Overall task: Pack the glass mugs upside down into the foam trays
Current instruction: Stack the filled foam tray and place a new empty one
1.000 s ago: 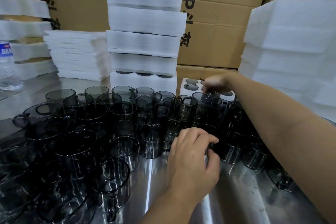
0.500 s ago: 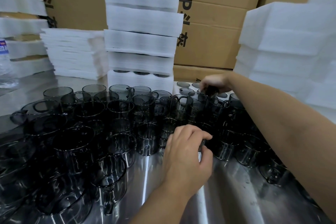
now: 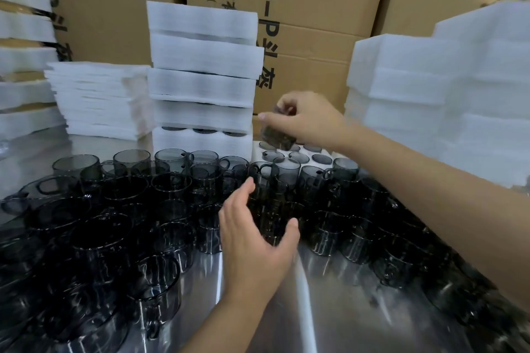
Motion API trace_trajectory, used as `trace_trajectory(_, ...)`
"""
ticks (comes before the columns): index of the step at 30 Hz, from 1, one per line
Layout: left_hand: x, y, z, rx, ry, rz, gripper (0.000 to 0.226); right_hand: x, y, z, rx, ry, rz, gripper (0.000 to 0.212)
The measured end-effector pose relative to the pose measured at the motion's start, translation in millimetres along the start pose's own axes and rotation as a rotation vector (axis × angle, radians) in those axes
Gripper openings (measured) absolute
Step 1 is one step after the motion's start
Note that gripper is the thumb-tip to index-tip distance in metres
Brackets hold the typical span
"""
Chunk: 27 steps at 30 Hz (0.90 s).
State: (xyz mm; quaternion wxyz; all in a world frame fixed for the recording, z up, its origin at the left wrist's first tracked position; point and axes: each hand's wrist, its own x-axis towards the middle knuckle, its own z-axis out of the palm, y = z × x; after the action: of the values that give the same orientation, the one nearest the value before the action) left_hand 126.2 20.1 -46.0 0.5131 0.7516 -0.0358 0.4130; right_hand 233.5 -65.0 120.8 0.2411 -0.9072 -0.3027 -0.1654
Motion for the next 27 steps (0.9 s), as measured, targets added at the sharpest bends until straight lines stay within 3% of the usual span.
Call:
trace_trajectory(3, -2, 4, -7, -0.108, 0.03, -0.021, 0.087, -45, -27, 18, -0.125, -0.071, -0.134, 0.038)
trace_trajectory(7, -5, -5, -13, -0.242, 0.085, -0.111, 0.098, -88, -50, 31, -0.122, -0.176, -0.289, 0.046)
trace_trajectory(10, -3, -8, -12, -0.21, 0.116, -0.117, 0.087, -73, -49, 8, -0.164, -0.107, -0.268, 0.051)
trace_trajectory(15, 0, -8, -13, -0.204, 0.141, -0.186, 0.061, 13, 11, -77, -0.388, 0.313, -0.023, 0.041)
trace_trajectory(16, 1, -10, -13, -0.187, 0.146, -0.182, 0.058, 27, 30, -96, -0.455, 0.378, 0.06, 0.047)
trace_trajectory(21, 4, -15, -4, -0.094, 0.087, -0.173, 0.053, 54, 103, -140, -0.491, 0.265, 0.523, 0.072)
trace_trajectory(25, 2, -8, -6, -0.088, 0.037, -0.141, 0.072, 48, 113, -129, -0.499, 0.265, 0.514, 0.071)
trace_trajectory(27, 1, -2, -12, -0.048, 0.027, -0.108, 0.066, 49, 111, -128, -0.528, 0.292, 0.521, 0.068)
